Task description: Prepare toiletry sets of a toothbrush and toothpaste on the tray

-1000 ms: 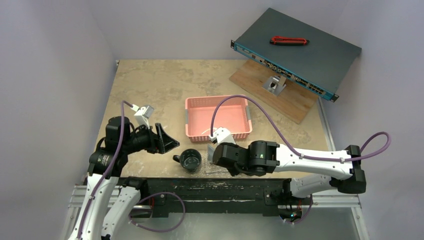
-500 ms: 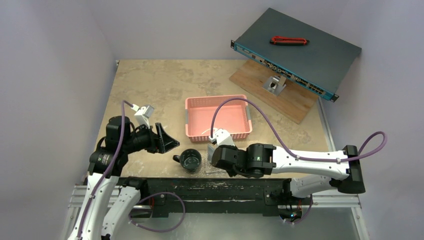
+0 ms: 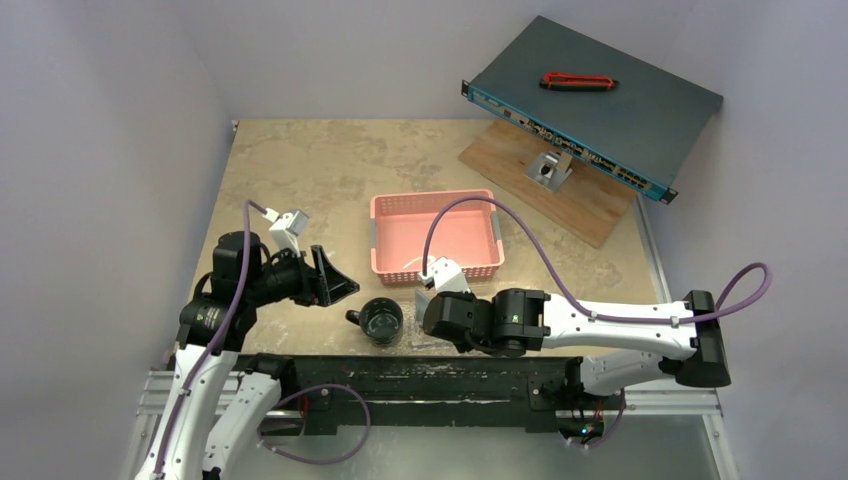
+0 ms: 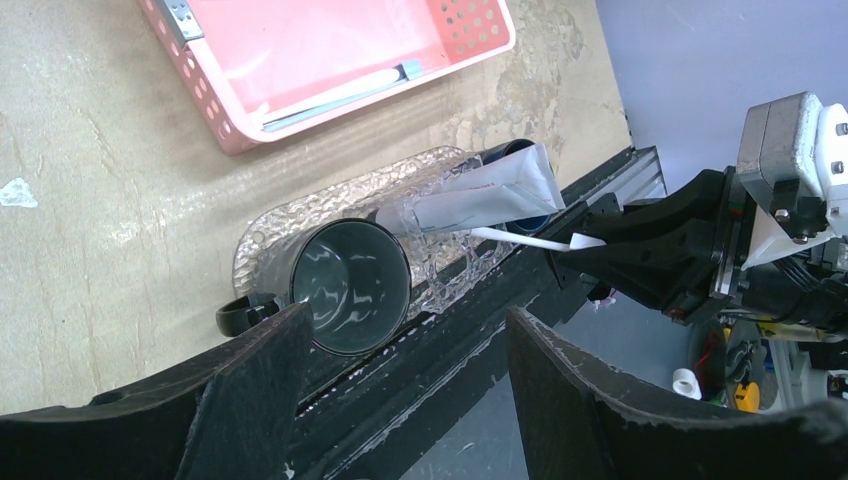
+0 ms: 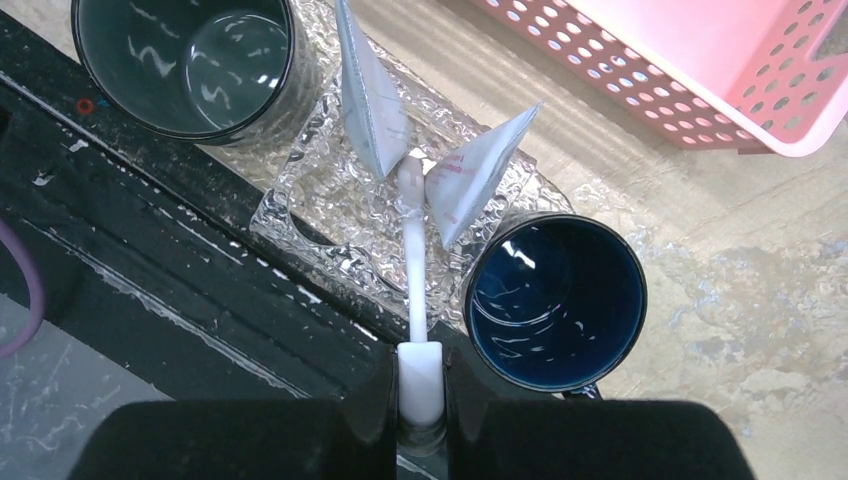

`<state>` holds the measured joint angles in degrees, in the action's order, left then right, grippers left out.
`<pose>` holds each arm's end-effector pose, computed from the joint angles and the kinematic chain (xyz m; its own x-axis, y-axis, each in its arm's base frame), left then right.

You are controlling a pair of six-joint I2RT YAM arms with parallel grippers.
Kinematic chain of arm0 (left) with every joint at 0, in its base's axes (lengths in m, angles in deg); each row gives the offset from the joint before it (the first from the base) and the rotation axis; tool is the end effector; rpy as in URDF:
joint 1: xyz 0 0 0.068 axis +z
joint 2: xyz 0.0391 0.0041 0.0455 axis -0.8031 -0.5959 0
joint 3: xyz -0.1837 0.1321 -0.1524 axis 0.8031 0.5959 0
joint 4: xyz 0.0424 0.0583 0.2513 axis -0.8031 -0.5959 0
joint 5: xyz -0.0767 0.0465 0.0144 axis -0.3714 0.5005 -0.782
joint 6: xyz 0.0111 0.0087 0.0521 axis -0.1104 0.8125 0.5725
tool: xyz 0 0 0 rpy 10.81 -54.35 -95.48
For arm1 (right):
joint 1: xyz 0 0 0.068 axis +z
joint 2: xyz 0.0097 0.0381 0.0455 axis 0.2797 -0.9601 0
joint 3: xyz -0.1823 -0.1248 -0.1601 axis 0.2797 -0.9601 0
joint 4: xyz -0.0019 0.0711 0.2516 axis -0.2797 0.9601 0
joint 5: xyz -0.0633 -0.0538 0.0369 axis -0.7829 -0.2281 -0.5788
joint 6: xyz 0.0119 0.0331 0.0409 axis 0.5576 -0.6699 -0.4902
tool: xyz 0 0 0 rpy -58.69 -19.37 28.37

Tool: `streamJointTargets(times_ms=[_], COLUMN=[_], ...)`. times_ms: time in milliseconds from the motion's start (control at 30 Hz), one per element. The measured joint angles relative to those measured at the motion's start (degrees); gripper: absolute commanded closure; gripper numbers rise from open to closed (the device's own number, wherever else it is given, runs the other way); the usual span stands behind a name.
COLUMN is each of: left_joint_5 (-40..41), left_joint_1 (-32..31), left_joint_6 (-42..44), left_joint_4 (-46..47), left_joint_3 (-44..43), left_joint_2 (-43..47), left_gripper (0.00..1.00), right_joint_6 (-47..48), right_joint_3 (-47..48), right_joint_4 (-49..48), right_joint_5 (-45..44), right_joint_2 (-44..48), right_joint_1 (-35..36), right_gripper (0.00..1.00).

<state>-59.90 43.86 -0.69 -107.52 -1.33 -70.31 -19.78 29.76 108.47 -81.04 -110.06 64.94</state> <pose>0.1095 -0.0401 0.3164 -0.7777 -0.2238 -0.5874 0.3064 0.6810 -0.6651 0.0534 0.2344 0.2959 -0.6356 -0.4704 -0.6121 -0.5665 0.8229 -0.0442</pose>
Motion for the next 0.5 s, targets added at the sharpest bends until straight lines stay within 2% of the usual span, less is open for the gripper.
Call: streamJointTargets(times_ms=[233,500], left_joint_5=[0.0,0.0], left_joint_1=[0.0,0.0], left_joint_6=[0.0,0.0], left_joint_4=[0.0,0.0], left_joint_3=[0.1,0.1], left_joint_2=[-0.2,-0.2], left_gripper=[0.31,0.31], right_joint_6=[0.2,0.7], right_joint_3=[-0.1,-0.1], right_joint_4=[-0.4,-0.4], right_joint_5=[0.0,-0.2], right_joint_2=[0.0,0.3], right_joint_1=[0.0,0.0], right_gripper=[0.71,0.63])
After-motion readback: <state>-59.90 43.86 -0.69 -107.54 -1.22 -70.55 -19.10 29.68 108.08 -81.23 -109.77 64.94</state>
